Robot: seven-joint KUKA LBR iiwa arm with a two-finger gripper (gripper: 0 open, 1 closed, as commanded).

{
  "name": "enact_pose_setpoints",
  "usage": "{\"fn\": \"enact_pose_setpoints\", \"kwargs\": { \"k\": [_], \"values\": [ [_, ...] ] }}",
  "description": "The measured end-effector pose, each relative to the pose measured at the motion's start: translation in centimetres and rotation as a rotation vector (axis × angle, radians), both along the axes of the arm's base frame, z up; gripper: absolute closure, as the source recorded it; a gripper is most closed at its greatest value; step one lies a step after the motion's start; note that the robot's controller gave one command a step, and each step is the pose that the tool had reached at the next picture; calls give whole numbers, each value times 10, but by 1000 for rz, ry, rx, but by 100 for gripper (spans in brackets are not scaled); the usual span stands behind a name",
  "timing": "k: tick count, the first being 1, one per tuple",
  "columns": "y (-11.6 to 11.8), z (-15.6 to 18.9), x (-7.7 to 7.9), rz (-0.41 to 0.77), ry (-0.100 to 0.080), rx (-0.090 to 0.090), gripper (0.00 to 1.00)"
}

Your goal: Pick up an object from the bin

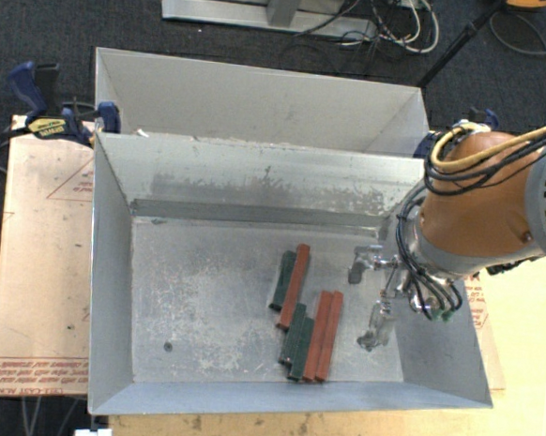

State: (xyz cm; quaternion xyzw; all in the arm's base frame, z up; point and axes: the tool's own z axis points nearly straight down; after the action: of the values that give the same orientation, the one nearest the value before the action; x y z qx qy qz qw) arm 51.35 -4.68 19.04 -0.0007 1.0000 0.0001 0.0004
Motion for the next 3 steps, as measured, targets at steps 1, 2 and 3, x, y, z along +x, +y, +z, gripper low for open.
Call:
{"fn": "enact_pose_setpoints", "kwargs": {
  "k": [1, 2, 3],
  "values": [
    [0, 0, 0, 0, 0, 0, 0],
    [1, -53, 5, -43, -7, 1, 0],
    [11, -102, -4, -151, 0, 1, 0]
  ]
}}
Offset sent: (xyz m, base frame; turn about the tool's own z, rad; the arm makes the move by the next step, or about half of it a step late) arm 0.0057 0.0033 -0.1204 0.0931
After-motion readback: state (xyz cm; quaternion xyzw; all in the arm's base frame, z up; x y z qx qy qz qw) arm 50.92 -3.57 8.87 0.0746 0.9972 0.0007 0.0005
